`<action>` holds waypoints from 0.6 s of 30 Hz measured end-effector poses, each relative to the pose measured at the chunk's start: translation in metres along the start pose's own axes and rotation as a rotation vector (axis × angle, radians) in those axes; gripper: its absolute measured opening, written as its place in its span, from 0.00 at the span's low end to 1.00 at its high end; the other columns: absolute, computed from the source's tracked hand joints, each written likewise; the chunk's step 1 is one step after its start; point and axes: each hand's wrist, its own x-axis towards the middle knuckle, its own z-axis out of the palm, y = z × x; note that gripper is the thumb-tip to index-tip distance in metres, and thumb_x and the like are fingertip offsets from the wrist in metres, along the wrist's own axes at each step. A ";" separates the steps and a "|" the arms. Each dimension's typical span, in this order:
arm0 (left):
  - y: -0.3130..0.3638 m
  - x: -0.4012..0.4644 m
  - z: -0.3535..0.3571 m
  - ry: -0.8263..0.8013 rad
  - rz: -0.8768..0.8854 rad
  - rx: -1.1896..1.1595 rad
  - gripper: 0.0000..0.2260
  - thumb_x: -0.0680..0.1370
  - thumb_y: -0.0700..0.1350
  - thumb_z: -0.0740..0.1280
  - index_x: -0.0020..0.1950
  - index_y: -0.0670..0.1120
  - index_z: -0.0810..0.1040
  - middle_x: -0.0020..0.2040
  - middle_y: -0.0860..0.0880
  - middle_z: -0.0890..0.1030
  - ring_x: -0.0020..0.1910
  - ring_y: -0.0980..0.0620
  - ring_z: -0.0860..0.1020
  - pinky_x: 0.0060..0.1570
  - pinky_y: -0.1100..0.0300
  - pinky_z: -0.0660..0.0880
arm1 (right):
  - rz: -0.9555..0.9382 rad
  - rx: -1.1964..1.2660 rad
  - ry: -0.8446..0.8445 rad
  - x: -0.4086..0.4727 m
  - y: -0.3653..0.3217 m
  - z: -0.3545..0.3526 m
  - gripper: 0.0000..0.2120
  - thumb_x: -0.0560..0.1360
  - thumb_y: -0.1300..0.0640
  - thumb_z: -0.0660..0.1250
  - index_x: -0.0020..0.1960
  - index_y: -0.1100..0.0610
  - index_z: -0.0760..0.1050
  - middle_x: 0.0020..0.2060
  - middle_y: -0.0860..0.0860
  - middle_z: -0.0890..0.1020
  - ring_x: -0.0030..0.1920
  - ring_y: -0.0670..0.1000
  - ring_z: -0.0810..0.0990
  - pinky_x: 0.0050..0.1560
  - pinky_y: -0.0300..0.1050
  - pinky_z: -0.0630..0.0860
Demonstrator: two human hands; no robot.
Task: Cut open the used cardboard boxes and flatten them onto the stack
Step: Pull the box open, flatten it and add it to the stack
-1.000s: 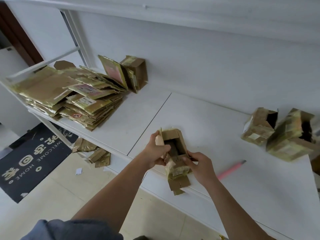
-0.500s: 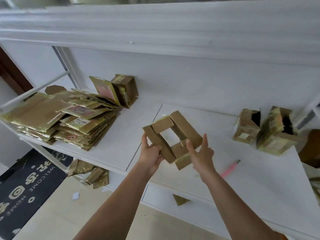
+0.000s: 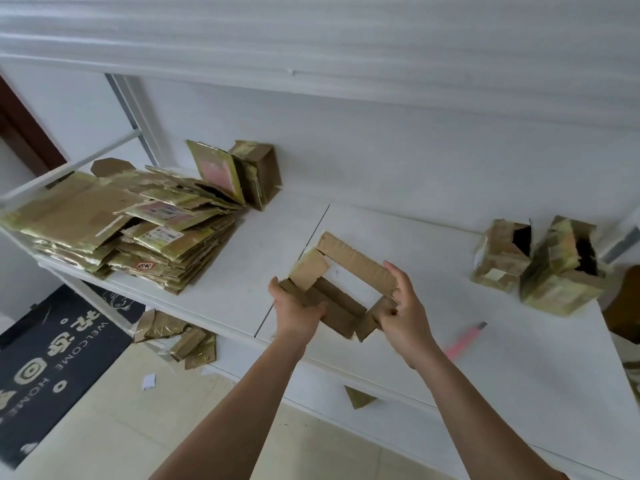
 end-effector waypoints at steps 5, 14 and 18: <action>-0.013 0.013 -0.010 0.214 0.259 0.630 0.45 0.68 0.53 0.78 0.76 0.52 0.52 0.70 0.44 0.63 0.67 0.42 0.67 0.67 0.48 0.69 | -0.083 -0.125 -0.046 -0.008 0.008 0.002 0.45 0.74 0.76 0.57 0.68 0.27 0.58 0.56 0.41 0.72 0.58 0.39 0.74 0.38 0.26 0.72; -0.030 0.021 -0.025 -0.011 0.093 0.273 0.22 0.78 0.42 0.65 0.72 0.51 0.65 0.56 0.48 0.78 0.45 0.52 0.77 0.41 0.58 0.77 | -0.047 -0.338 -0.125 -0.002 0.013 -0.009 0.41 0.72 0.77 0.60 0.76 0.43 0.64 0.40 0.51 0.78 0.33 0.38 0.61 0.31 0.28 0.68; -0.038 0.029 -0.057 -0.179 -0.292 -0.332 0.25 0.73 0.26 0.53 0.63 0.41 0.78 0.43 0.43 0.80 0.40 0.47 0.77 0.41 0.57 0.79 | -0.094 -0.544 -0.383 0.001 0.017 -0.005 0.41 0.71 0.79 0.60 0.73 0.42 0.68 0.74 0.40 0.66 0.69 0.45 0.72 0.52 0.25 0.70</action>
